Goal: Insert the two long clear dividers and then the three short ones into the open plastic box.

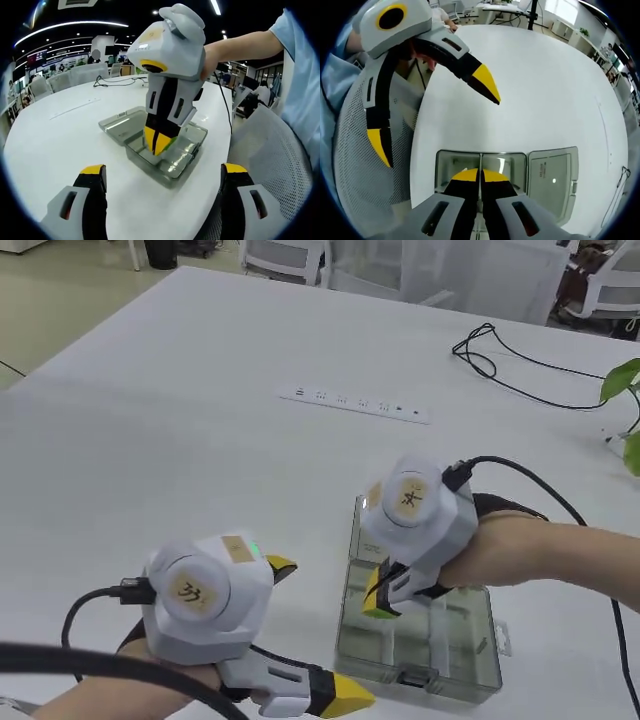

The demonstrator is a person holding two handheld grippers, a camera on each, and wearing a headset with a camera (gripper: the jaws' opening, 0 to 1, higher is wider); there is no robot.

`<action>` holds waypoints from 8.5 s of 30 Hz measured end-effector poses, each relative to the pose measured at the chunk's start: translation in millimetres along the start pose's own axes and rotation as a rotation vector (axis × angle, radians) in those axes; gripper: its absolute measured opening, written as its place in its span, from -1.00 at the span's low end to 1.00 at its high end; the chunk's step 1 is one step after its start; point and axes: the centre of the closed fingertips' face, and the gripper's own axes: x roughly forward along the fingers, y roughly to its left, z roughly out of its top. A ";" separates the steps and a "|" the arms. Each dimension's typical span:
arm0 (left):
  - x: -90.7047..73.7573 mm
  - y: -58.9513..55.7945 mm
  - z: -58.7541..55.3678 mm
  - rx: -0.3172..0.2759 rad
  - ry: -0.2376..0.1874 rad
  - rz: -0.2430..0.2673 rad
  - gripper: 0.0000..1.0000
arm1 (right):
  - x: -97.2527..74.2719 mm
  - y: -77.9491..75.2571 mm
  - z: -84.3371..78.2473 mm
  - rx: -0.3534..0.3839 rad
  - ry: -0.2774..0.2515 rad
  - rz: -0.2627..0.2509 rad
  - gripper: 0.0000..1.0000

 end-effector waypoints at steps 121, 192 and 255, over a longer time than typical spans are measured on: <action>0.1 -5.0 13.2 -0.012 -0.052 -0.013 1.00 | -80.8 11.5 -208.5 0.207 -0.031 -0.169 0.48; 4.0 -2.0 21.0 -0.061 -0.096 0.014 0.94 | -55.0 2.5 -227.2 0.067 0.147 -0.118 -0.36; 62.3 -37.0 69.2 -0.694 -0.120 -0.245 -0.73 | -98.9 14.3 -35.9 -0.291 -0.136 -0.360 -0.35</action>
